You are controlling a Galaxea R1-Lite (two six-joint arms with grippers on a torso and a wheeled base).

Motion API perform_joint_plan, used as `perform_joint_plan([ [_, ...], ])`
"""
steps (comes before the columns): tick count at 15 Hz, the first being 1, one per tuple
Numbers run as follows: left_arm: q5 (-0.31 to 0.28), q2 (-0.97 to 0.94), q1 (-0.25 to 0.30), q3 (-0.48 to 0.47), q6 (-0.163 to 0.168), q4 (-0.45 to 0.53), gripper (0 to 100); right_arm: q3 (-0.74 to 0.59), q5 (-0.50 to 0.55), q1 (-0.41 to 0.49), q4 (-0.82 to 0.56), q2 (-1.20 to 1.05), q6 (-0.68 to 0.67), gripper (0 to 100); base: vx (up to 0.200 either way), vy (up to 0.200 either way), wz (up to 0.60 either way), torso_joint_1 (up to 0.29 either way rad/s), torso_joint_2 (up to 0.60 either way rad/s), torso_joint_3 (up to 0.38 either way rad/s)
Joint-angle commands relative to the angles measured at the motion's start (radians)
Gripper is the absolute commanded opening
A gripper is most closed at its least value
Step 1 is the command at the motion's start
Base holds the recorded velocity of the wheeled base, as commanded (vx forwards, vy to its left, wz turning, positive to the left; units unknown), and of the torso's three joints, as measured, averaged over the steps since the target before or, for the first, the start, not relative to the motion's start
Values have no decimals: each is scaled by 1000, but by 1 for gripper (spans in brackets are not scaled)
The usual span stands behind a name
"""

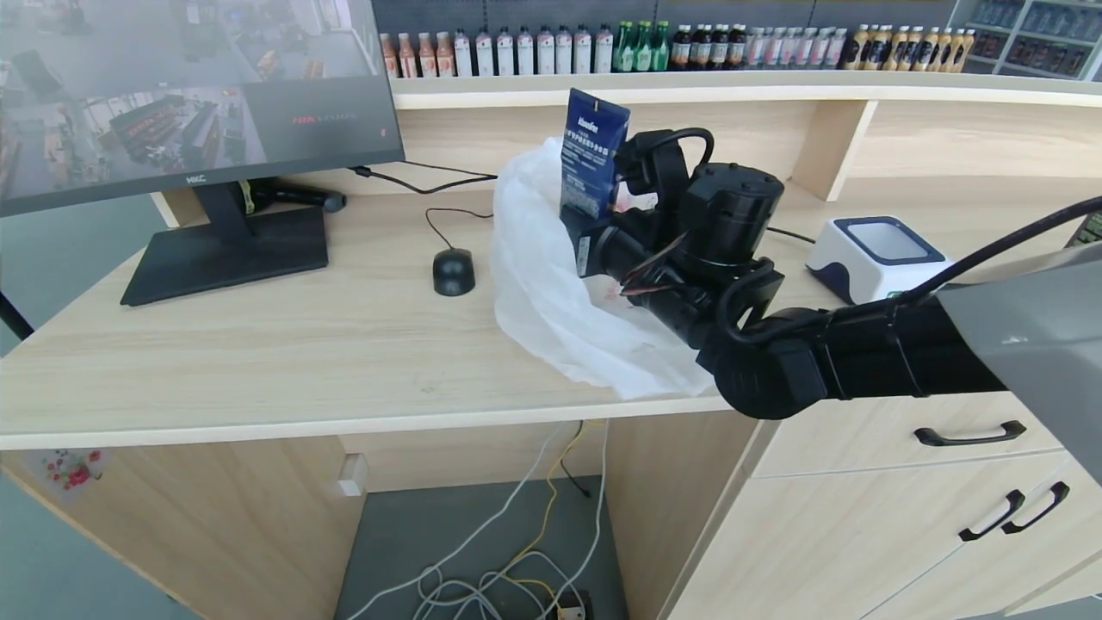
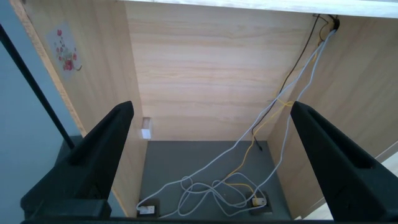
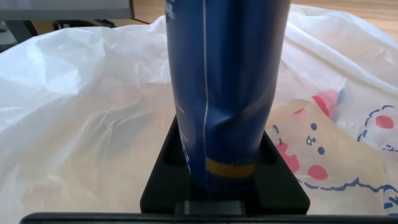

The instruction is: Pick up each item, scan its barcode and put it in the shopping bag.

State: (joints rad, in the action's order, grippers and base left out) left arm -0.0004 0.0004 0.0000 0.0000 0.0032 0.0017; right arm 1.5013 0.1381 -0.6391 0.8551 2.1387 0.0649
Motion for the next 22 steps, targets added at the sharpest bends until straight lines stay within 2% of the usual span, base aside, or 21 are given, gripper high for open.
perform_joint_plan([
  [1, 0, 0, 0, 0, 0, 0, 100, 2, 0, 1, 1, 12, 0, 0, 0, 0, 0, 0, 0, 0],
  [20, 0, 0, 0, 0, 9, 0, 100, -16, -11, 6, 2, 38, -8, 0, 0, 0, 0, 0, 0, 0],
  [21, 0, 0, 0, 0, 9, 0, 100, -12, -11, 7, 2, 38, -8, 100, 0, 0, 0, 0, 0, 0],
  [22, 0, 0, 0, 0, 9, 0, 100, -7, -9, 13, 2, 38, -16, 100, 0, 0, 0, 0, 0, 0],
])
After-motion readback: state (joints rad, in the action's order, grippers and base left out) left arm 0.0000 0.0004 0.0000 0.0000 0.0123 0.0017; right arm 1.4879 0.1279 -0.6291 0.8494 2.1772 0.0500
